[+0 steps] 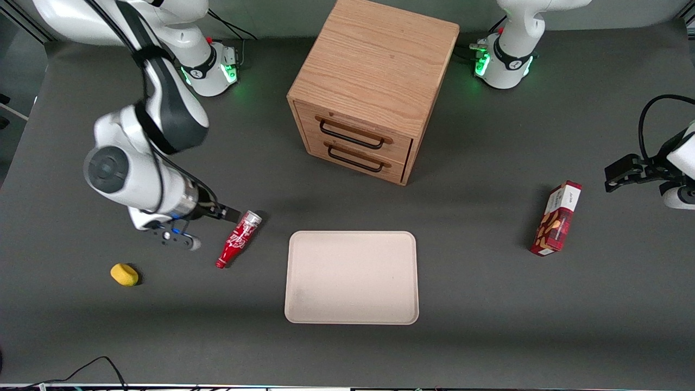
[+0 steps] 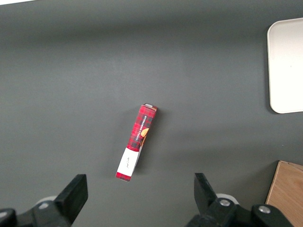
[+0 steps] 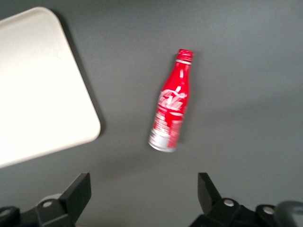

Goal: Place coke bottle on tray
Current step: 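Move the right gripper down to the red Coca-Cola bottle lying on its side, then close the right gripper around the bottle's body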

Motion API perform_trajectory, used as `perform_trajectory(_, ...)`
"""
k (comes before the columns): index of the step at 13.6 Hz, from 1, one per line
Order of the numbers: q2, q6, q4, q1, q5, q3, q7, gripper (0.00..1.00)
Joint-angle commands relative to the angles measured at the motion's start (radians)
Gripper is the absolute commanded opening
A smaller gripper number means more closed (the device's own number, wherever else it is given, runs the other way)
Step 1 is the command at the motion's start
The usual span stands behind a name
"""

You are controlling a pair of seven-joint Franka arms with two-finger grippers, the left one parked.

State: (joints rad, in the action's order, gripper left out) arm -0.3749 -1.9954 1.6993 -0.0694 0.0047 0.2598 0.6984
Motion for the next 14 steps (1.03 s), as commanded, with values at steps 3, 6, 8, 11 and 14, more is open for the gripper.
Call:
perform_trajectory(3, -0.114, -0.188, 0.028, -0.006, -0.108, 0.003, 0.216, 1.0)
perform_trajectory(6, -0.125, -0.33, 0.134, -0.006, -0.172, 0.003, 0.326, 1.0)
perform_trajectory(8, -0.153, -0.374, 0.155, -0.003, -0.236, 0.003, 0.398, 1.0)
perform_trajectory(11, -0.208, -0.411, 0.155, -0.001, -0.308, 0.001, 0.463, 1.0)
perform_trajectory(14, -0.242, -0.413, 0.155, 0.0, -0.36, 0.001, 0.495, 1.0)
